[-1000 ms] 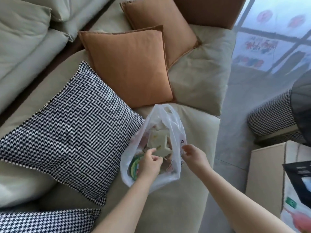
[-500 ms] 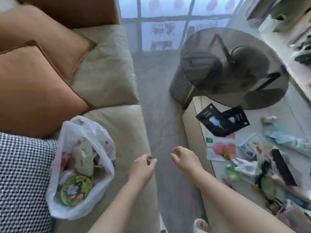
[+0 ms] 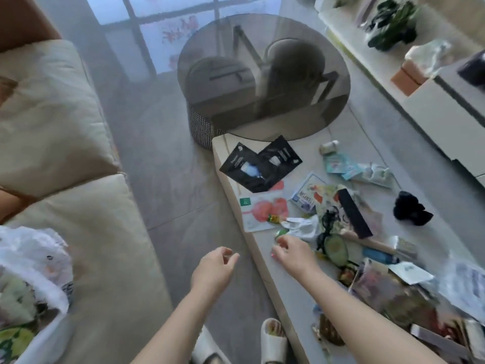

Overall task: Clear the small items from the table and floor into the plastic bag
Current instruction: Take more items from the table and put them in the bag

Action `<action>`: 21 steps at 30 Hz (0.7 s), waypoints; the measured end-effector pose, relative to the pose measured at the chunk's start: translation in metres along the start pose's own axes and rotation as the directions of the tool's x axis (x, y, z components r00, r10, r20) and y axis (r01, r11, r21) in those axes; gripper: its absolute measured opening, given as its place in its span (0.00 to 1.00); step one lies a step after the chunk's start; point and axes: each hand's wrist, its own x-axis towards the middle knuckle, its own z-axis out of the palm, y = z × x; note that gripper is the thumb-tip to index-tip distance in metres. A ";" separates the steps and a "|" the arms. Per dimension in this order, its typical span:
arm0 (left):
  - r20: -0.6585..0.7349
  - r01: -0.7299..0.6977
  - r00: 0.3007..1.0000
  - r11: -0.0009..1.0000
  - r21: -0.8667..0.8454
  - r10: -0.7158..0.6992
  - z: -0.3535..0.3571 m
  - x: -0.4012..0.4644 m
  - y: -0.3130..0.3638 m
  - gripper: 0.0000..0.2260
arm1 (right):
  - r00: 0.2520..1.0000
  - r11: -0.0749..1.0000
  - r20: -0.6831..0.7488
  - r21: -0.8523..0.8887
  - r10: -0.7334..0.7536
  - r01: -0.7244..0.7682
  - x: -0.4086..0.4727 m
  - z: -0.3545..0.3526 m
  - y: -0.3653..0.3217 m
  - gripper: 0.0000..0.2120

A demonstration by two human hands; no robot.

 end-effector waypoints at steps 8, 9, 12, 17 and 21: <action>0.082 -0.031 0.996 0.996 0.082 0.024 0.087 0.015 0.081 0.14 | 0.994 0.992 0.001 0.067 0.108 -0.108 0.020 -0.043 0.118 0.16; 0.094 -0.035 0.995 0.995 0.096 0.026 0.098 0.018 0.088 0.14 | 0.992 0.990 0.003 0.064 0.125 -0.125 0.023 -0.046 0.132 0.16; 0.130 -0.056 0.991 0.990 0.131 0.039 0.126 0.027 0.105 0.14 | 0.983 0.979 -0.011 0.082 0.186 -0.184 0.031 -0.050 0.169 0.15; 0.171 -0.098 0.983 0.986 0.137 0.074 0.160 0.041 0.131 0.13 | 0.960 0.953 -0.013 0.124 0.280 -0.276 0.046 -0.052 0.207 0.16; 0.209 -0.124 0.973 0.987 0.098 0.101 0.186 0.065 0.150 0.13 | 0.945 0.935 0.012 0.143 0.327 -0.326 0.066 -0.043 0.224 0.18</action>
